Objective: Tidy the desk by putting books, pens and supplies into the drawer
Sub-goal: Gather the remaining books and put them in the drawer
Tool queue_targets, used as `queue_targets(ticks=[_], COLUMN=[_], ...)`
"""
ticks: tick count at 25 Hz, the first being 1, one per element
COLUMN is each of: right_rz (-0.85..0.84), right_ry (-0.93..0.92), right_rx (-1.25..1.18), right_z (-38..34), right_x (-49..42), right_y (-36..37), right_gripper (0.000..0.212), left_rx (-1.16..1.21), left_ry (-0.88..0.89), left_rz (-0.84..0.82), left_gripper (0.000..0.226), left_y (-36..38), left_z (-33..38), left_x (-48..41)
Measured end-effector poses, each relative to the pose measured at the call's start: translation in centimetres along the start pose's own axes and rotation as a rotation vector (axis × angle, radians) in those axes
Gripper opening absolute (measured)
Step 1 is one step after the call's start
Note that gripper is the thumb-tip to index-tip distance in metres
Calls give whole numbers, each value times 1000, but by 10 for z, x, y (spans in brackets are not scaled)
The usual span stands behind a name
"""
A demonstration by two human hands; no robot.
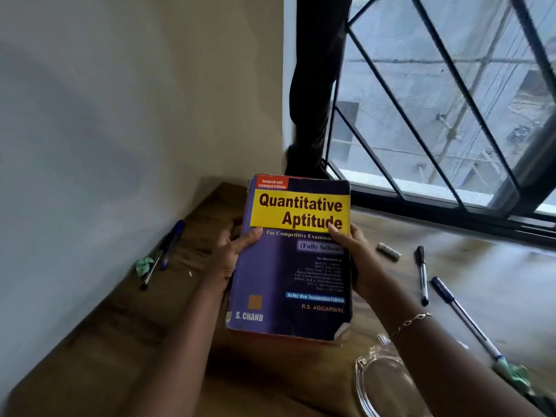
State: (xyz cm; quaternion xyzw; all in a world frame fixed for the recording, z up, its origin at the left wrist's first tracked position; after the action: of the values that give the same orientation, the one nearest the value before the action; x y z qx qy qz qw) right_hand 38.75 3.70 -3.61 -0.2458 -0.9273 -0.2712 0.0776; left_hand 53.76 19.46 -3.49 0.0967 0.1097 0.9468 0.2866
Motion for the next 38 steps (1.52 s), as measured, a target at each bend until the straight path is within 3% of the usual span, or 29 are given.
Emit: queue_targets(ticks=[3, 6, 12, 20, 38], right_rz=[-120, -39, 107, 221, 645], right_ry=[27, -27, -69, -43, -137], right_rx=[140, 140, 111, 59, -14], right_z=[-12, -24, -46, -62, -79], right_x=[18, 33, 85, 201, 528], right_y=[6, -5, -40, -132, -378], right_gripper=[58, 42, 46, 13, 9], left_rx=[14, 17, -39, -30, -1], left_ry=[11, -37, -115, -151, -428], left_rz=[-53, -79, -177, -260, -724], left_gripper=[137, 96, 54, 42, 39], left_y=[19, 41, 99, 207, 496], left_z=[20, 27, 28, -18, -170], left_x=[7, 20, 60, 140, 374])
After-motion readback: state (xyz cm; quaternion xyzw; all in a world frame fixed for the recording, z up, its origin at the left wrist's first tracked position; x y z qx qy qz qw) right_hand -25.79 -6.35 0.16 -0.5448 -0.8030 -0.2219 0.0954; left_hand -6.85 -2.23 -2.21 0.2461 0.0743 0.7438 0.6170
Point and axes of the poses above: each hand's wrist, its own x-axis away from the middle knuckle, its own y-axis out of the palm, z = x × y, the point moved 7 cm from there along -x, towards the middle knuckle, and after that the axes turned 5 degrees about y, right-handed, at the moved point
